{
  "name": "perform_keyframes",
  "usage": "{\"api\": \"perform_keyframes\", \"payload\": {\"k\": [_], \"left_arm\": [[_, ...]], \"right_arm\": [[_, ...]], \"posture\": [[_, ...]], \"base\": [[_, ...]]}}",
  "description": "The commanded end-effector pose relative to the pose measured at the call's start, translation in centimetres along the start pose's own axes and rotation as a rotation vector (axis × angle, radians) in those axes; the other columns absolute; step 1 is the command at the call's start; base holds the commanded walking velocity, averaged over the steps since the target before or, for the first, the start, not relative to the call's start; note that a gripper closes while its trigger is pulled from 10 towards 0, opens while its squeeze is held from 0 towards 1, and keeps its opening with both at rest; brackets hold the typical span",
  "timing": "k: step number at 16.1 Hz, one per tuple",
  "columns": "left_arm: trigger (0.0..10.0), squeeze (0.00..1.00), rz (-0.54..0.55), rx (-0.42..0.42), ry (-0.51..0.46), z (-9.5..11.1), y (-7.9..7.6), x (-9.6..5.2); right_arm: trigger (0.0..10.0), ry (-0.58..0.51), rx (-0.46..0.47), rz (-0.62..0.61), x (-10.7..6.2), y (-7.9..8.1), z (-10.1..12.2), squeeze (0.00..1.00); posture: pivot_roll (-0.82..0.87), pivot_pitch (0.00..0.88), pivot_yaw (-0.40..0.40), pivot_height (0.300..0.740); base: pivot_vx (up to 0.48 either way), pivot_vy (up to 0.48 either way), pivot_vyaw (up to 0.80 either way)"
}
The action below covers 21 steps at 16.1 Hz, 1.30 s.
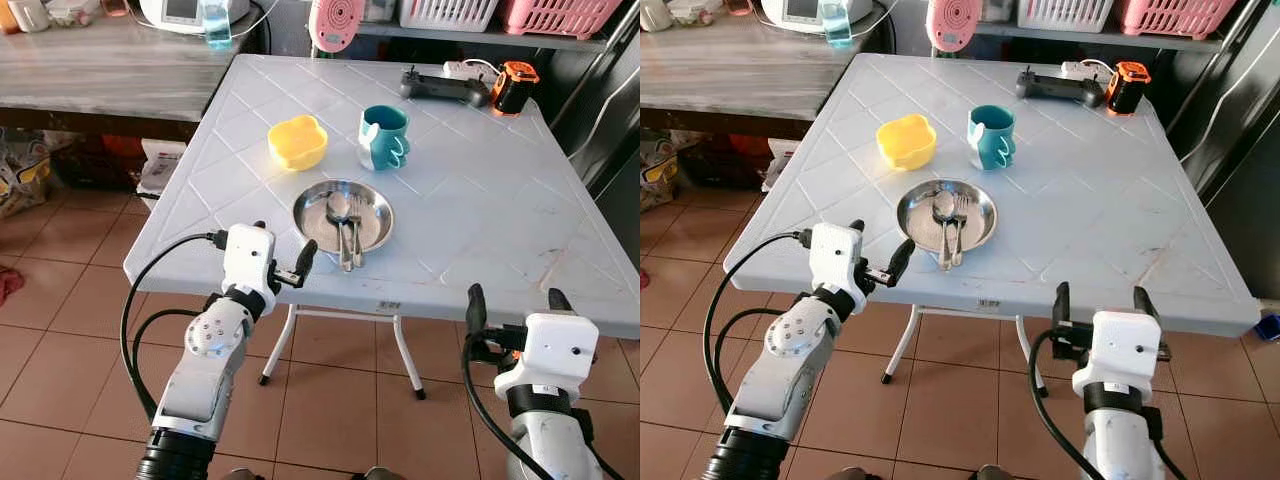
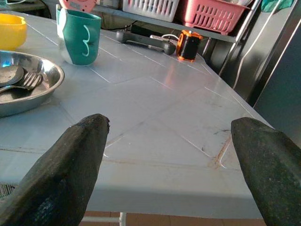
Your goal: Setting the table
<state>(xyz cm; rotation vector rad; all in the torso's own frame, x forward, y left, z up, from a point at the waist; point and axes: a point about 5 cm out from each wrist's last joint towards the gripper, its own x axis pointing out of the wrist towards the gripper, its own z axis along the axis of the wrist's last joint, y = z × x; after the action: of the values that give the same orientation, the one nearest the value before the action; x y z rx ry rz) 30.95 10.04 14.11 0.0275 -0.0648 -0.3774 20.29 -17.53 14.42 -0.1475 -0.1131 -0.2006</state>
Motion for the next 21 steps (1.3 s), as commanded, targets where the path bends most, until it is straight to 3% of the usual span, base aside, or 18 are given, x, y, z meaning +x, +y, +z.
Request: {"api": "perform_keyframes", "payload": {"k": [1,5,8,11,14,18,21], "left_arm": [[10.0,0.0,-0.002,0.007,0.005,-0.2,-0.2,0.1],[10.0,0.0,-0.013,-0.026,0.027,-0.5,-0.3,0.3],[10.0,0.0,-0.027,-0.098,0.008,0.4,-0.3,0.5],[10.0,0.0,-0.068,-0.107,0.028,0.8,-0.2,0.1],[10.0,0.0,-0.098,-0.204,0.14,-0.8,-0.4,-0.4],[10.0,0.0,-0.027,-0.169,0.07,0.1,0.3,-0.1],[10.0,0.0,-0.014,-0.116,0.051,0.5,0.5,0.0]], "right_arm": [[10.0,-0.001,0.002,-0.002,0.0,-0.3,0.0,0.0],[10.0,-0.015,0.05,0.043,0.0,0.2,0.3,0.0],[10.0,-0.019,0.049,0.057,0.0,0.3,0.4,0.0],[10.0,-0.014,0.052,0.069,-0.1,0.4,0.3,0.0],[10.0,-0.014,0.053,0.084,-0.1,0.6,0.3,0.0],[10.0,-0.013,0.101,0.15,0.1,1.4,0.5,0.0],[10.0,-0.03,0.139,0.176,1.2,1.7,1.0,0.0]], "posture": [[0.02,0.123,-0.021,0.714],[0.02,0.119,-0.023,0.714],[0.02,0.117,-0.023,0.714],[0.02,0.121,-0.026,0.714],[0.02,0.124,-0.031,0.714],[0.02,0.125,-0.033,0.714],[0.03,0.136,-0.032,0.714]], "base": [[0.0,0.0,0.0],[0.0,0.0,0.0],[0.0,0.0,0.0],[0.0,0.0,0.0],[0.0,0.0,0.0],[0.0,0.0,0.0],[0.0,0.0,0.0]]}}
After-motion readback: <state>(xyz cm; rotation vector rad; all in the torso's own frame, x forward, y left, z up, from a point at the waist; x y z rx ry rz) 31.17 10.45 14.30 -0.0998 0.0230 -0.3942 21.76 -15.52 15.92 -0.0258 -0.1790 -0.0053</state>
